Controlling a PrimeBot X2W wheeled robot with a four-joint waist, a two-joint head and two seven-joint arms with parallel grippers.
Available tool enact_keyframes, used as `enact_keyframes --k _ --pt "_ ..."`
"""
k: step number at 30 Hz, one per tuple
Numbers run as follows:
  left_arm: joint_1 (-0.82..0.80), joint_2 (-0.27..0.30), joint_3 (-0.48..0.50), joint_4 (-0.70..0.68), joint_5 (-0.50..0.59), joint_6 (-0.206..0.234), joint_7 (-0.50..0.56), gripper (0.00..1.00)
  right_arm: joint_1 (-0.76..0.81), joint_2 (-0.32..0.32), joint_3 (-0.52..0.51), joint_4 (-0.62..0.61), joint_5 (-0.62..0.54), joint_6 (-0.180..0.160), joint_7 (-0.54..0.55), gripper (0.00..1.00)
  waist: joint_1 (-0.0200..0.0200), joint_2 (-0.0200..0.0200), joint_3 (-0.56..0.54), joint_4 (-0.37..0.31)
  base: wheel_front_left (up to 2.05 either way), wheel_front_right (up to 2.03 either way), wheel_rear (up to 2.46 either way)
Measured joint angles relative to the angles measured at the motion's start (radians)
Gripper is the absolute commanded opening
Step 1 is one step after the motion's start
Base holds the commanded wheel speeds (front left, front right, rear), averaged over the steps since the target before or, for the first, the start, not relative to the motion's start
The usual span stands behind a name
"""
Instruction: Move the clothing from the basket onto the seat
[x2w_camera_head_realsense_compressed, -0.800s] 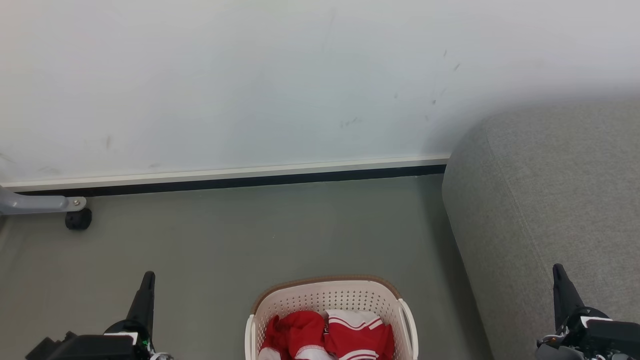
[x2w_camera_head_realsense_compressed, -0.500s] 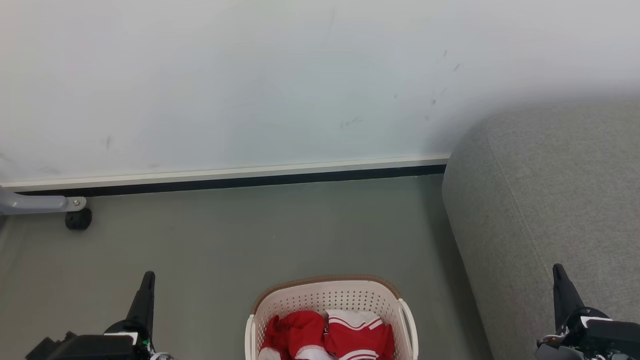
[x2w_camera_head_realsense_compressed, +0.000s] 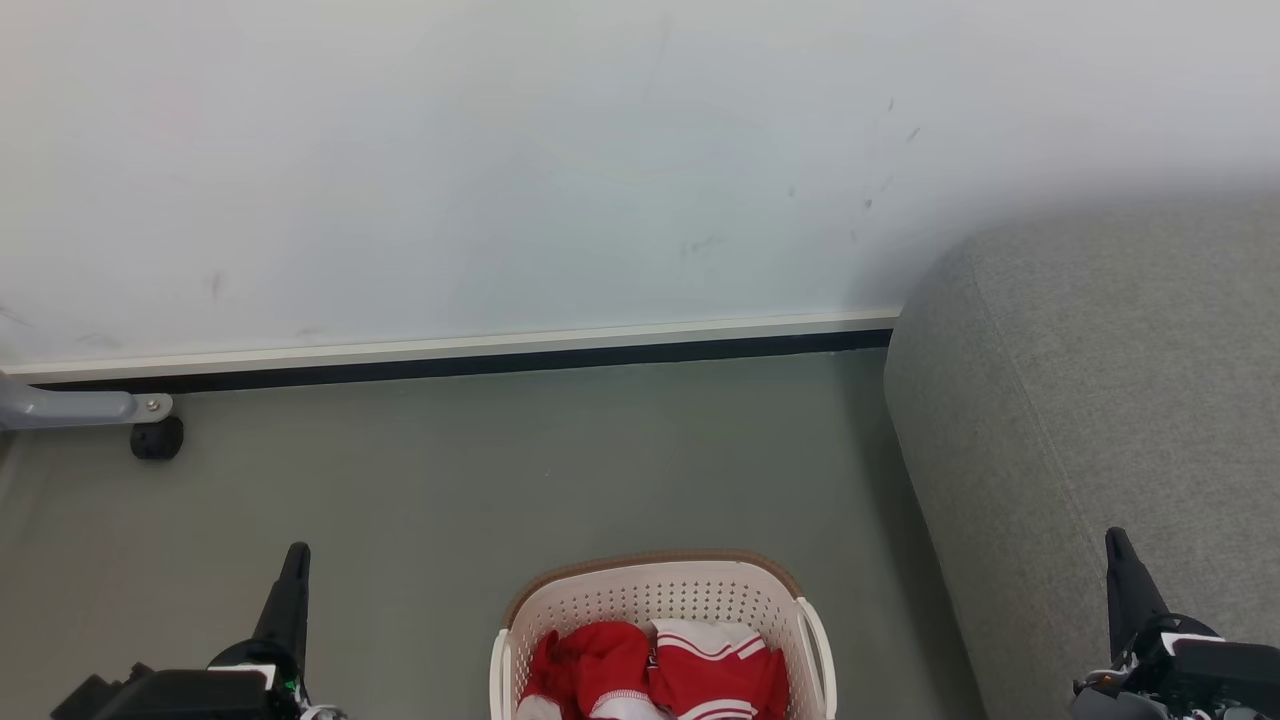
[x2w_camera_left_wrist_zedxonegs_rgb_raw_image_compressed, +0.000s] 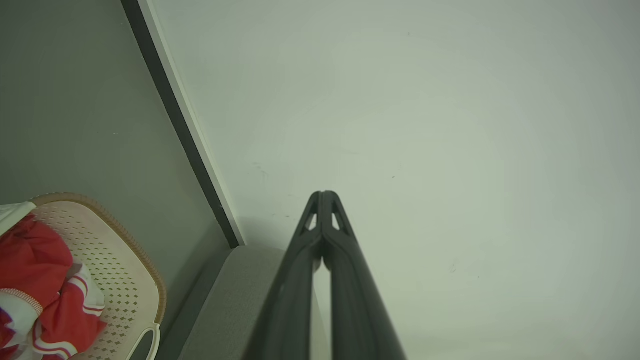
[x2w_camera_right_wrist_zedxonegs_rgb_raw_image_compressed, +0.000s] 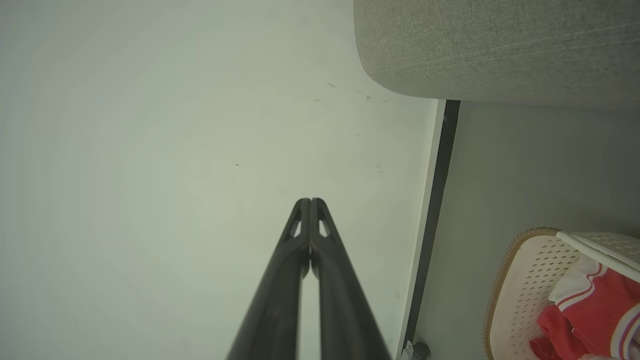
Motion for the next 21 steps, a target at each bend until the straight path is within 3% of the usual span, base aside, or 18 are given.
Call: enact_keyframes --k 21 --pt "0.0 0.0 0.0 0.0 0.0 0.0 0.0 0.0 0.0 0.0 0.0 0.0 0.0 0.0 0.0 0.0 0.0 0.0 0.0 0.0 0.0 0.0 0.0"
